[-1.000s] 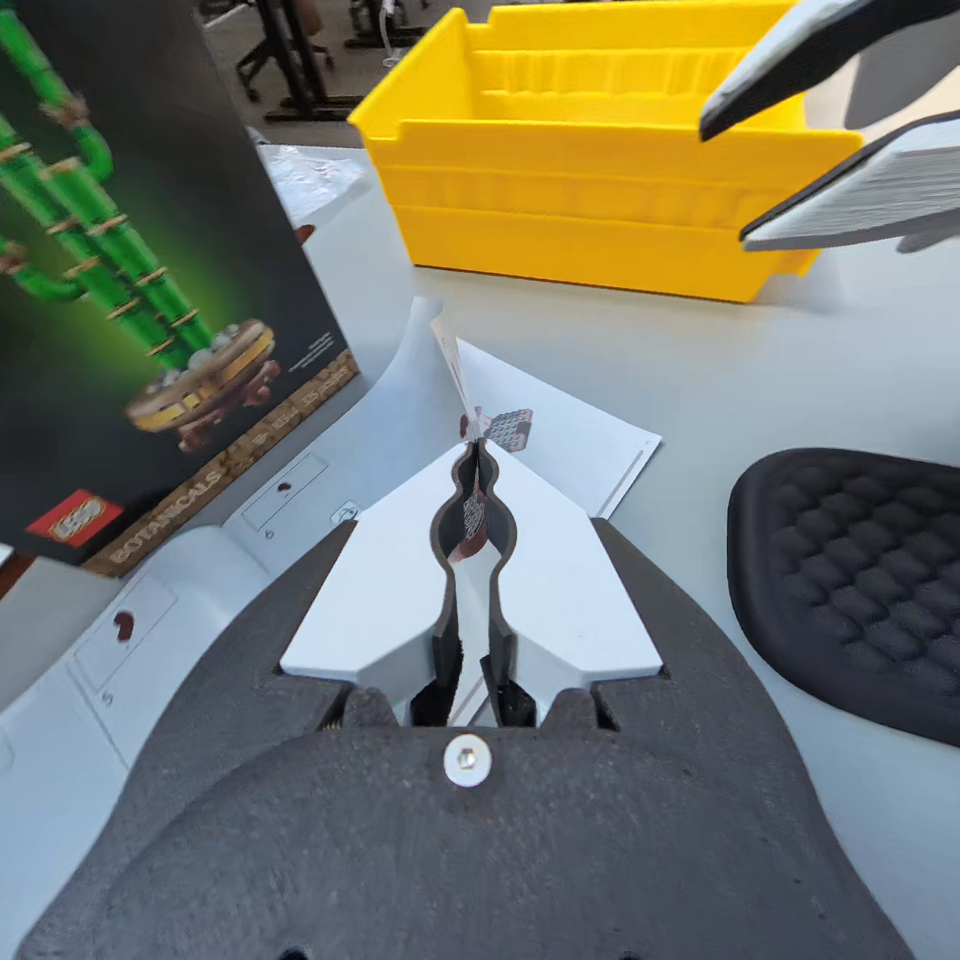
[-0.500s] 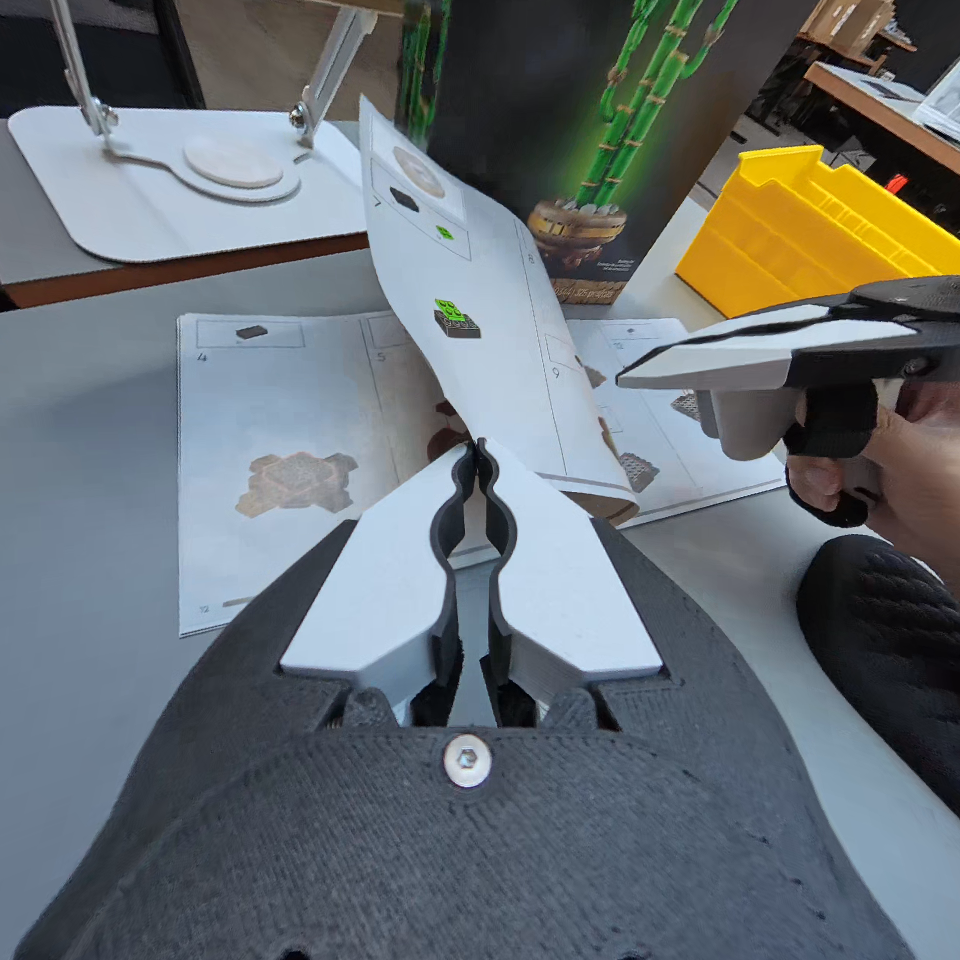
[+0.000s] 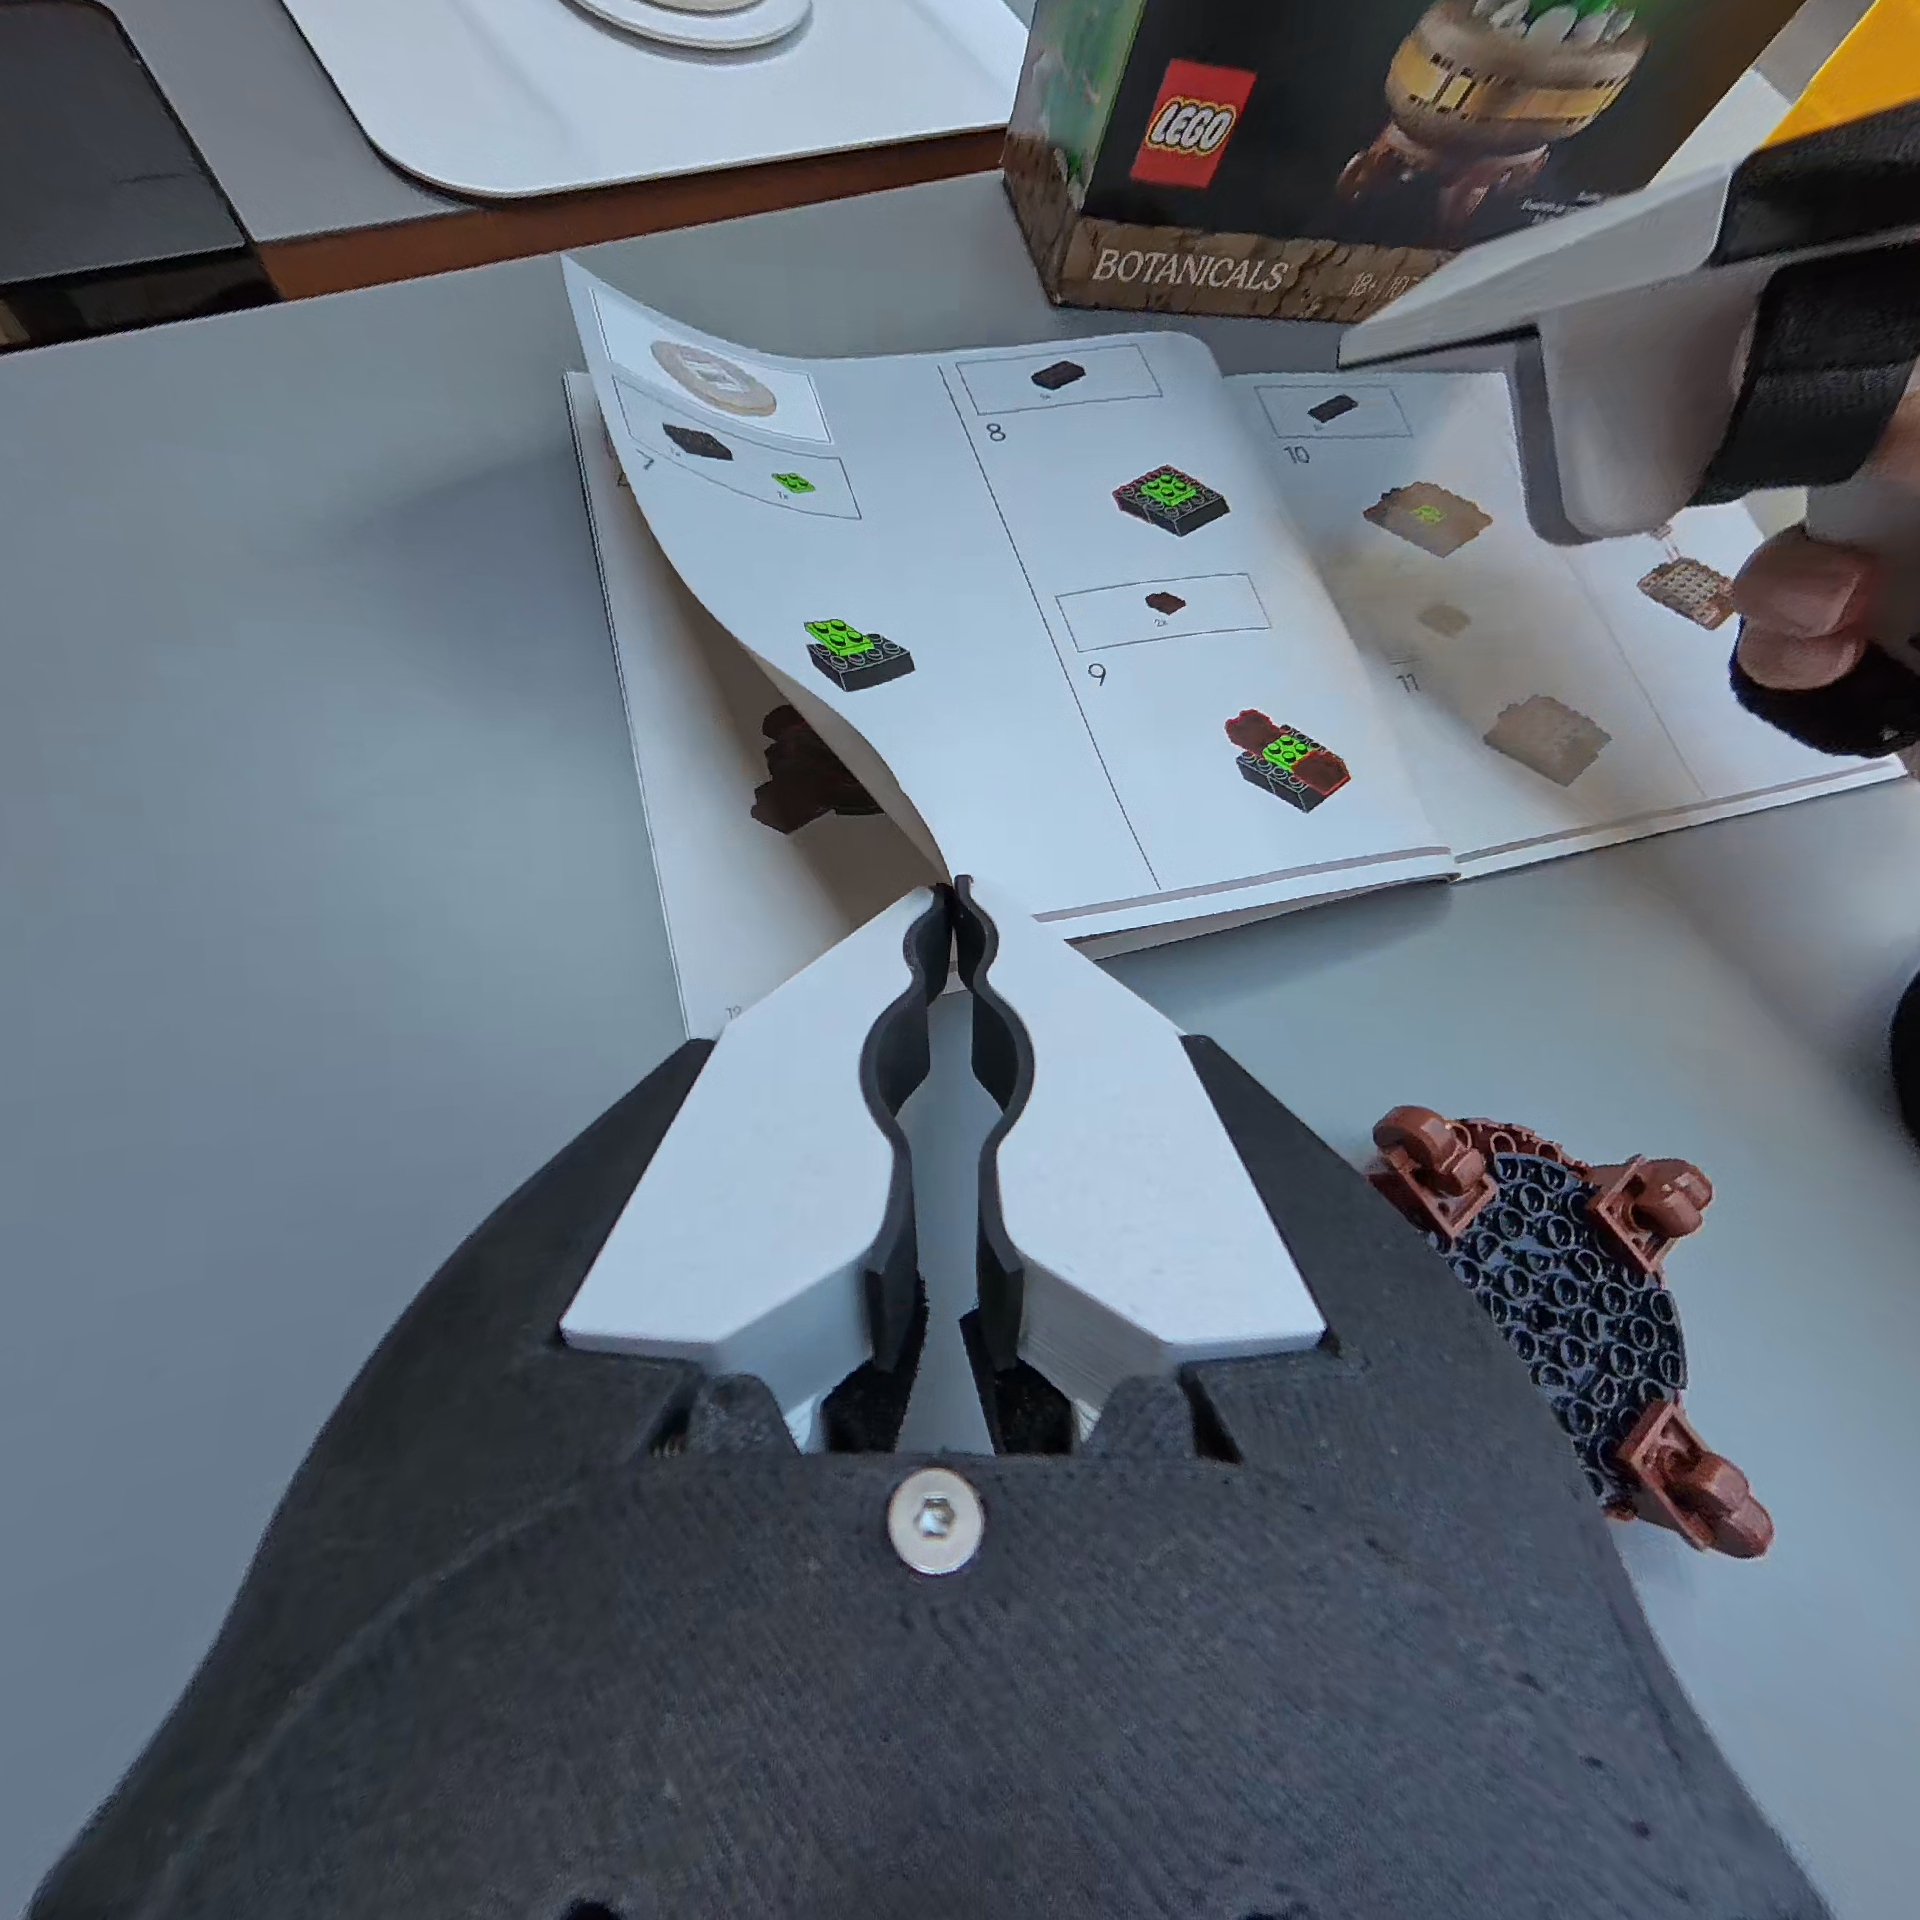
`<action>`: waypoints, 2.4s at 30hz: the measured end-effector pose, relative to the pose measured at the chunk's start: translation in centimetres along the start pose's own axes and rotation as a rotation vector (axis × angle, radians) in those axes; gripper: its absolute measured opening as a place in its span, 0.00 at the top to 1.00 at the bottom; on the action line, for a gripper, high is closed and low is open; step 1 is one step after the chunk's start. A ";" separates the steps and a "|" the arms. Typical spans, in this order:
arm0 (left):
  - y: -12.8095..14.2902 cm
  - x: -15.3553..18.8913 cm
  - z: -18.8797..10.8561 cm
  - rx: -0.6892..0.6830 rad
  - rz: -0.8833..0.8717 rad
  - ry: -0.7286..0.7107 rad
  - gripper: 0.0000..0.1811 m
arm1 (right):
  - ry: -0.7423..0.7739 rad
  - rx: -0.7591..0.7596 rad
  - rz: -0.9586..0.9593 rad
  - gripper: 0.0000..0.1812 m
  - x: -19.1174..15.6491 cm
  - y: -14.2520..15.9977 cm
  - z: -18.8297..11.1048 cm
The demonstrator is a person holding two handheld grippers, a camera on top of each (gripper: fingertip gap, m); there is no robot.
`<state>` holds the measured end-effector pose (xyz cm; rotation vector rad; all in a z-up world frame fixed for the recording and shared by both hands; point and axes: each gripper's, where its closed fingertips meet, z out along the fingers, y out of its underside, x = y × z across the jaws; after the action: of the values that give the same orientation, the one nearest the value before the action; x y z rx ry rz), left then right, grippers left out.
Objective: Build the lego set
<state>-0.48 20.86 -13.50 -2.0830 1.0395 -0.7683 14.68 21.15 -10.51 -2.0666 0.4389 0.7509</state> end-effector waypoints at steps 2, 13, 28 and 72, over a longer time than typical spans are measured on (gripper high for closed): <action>0.6 -0.3 -0.3 -0.016 0.017 -0.010 1.00 | -0.038 0.041 0.123 1.00 -0.1 -0.6 0.3; 2.6 -0.9 -0.9 -0.052 0.082 -0.041 1.00 | 0.005 0.017 0.374 1.00 2.1 0.8 3.4; 2.8 -1.7 -0.8 -0.044 0.053 -0.019 1.00 | 0.076 0.033 0.337 1.00 1.9 1.6 3.0; -0.1 -4.2 -3.7 0.117 -0.097 -0.023 0.97 | 0.048 -0.190 0.043 1.00 -1.9 11.3 -0.9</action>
<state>-5.34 23.24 -12.06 -2.0489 0.8649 -0.8307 7.29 14.09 -15.81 -2.2619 0.4554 0.7964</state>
